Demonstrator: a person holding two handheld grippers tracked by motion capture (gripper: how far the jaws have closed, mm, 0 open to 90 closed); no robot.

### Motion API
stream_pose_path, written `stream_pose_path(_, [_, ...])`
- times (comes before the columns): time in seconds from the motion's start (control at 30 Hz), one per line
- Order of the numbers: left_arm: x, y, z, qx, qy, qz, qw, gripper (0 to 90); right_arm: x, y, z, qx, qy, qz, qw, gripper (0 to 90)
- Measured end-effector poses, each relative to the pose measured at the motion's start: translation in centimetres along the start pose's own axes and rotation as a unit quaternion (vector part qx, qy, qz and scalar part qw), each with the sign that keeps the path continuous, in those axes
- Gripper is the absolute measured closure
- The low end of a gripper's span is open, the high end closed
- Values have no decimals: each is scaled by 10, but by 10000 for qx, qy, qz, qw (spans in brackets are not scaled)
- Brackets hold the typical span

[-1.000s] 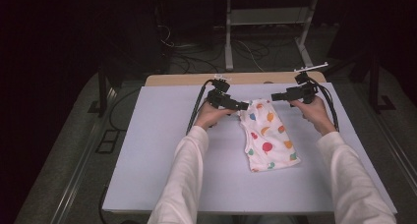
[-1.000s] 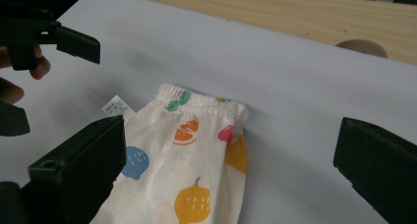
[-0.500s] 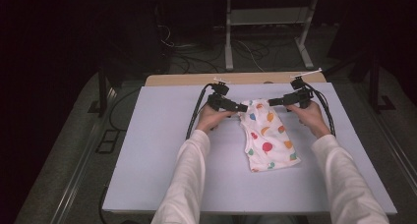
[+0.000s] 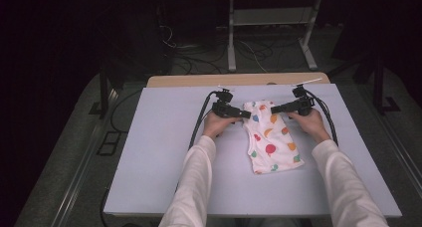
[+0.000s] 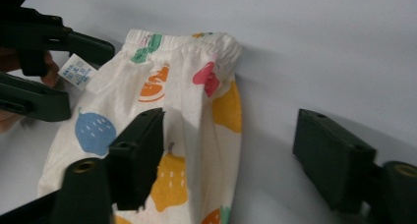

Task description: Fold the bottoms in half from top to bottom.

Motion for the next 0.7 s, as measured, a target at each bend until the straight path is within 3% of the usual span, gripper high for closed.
stream_pose_path(0.2, [0,-2,0,-126,12,40,9999,343,1,-4,-1,-71,55,-47,9999,482])
stream_pose_path(0.37, [0,-6,0,-160,11,74,9998,473,-1,-7,3,114,-23,-12,9999,609])
stream_pose_path(0.53, [1,-11,3,-138,16,147,9998,616,-1,-9,4,138,4,-68,9999,780])
stream_pose_path(0.6, [2,-11,5,23,-85,193,9998,706,-1,-10,4,159,39,-124,9998,859])
stream_pose_path(0.7, [3,-12,10,262,-355,222,9988,838,-2,-8,3,134,62,-93,9998,878])
Point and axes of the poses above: each handheld gripper's, and its own axes: y roughly backward along the jaws, x roughly out of its top, z roughly to its right, the point moved 1 cm from there along -y, roughly forward along the jaws, and after that the axes turned 12 degrees about -z, right-handed, at the moved point
